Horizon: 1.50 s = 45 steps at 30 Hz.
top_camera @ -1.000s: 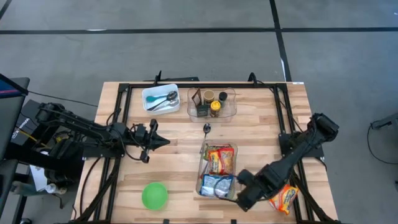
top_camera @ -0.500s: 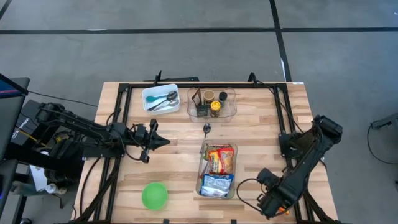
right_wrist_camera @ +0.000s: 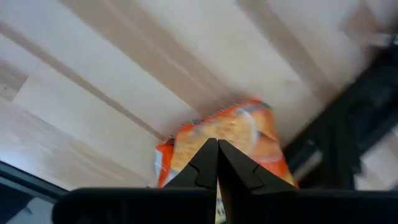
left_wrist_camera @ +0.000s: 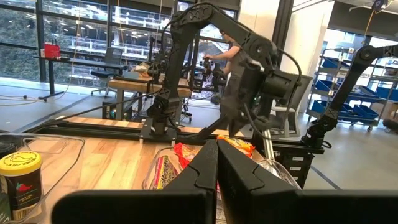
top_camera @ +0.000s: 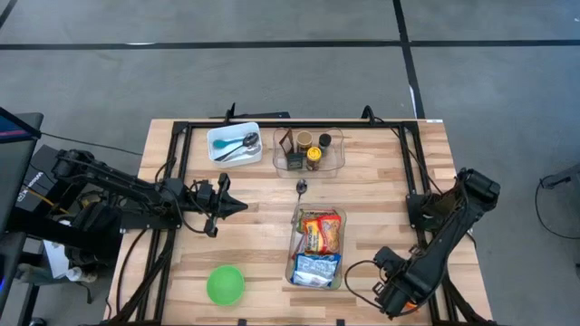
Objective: Pick & Place Food Item
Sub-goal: Put the orange noodle pack into the bottom transparent bin
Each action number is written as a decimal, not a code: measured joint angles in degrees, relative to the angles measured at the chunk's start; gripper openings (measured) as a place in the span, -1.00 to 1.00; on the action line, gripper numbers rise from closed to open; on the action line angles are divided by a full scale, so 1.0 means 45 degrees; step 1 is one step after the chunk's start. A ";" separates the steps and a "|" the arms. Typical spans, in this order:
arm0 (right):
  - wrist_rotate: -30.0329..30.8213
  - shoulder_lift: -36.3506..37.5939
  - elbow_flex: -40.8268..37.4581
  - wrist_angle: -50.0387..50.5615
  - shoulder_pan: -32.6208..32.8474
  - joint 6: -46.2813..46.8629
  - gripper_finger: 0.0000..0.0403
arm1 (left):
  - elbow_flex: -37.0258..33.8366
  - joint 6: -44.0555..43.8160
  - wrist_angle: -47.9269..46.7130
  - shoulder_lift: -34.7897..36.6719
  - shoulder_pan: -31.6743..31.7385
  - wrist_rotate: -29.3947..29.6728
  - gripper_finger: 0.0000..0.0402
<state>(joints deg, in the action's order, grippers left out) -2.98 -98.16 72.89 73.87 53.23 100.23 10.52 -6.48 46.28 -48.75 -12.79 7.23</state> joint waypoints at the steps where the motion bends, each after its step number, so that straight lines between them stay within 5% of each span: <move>1: 0.0000 -0.0004 -0.0232 -0.0427 0.0000 -0.0277 -0.98 | 0.0000 0.0001 0.0002 0.0000 0.0000 0.0003 -1.00; 15: -0.2681 -0.0008 -0.2072 -0.0920 -0.0437 -0.1639 -0.98 | 0.0000 0.0000 0.0005 0.0000 -0.0003 0.0003 -1.00; 27: -0.2383 0.0683 -0.2584 -0.1128 -0.1747 -0.3771 -0.99 | 0.0000 -0.0028 0.0005 0.0000 -0.0003 0.0003 -1.00; 45: -0.2986 0.2814 -0.5200 -0.3909 -0.2248 -0.2926 -0.98 | 0.0000 -0.0143 -0.0087 -0.0005 -0.0007 -0.0002 -1.00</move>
<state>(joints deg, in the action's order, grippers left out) -16.42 -85.49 49.49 56.27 43.12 87.06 10.52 -7.12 45.89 -48.77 -12.82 7.22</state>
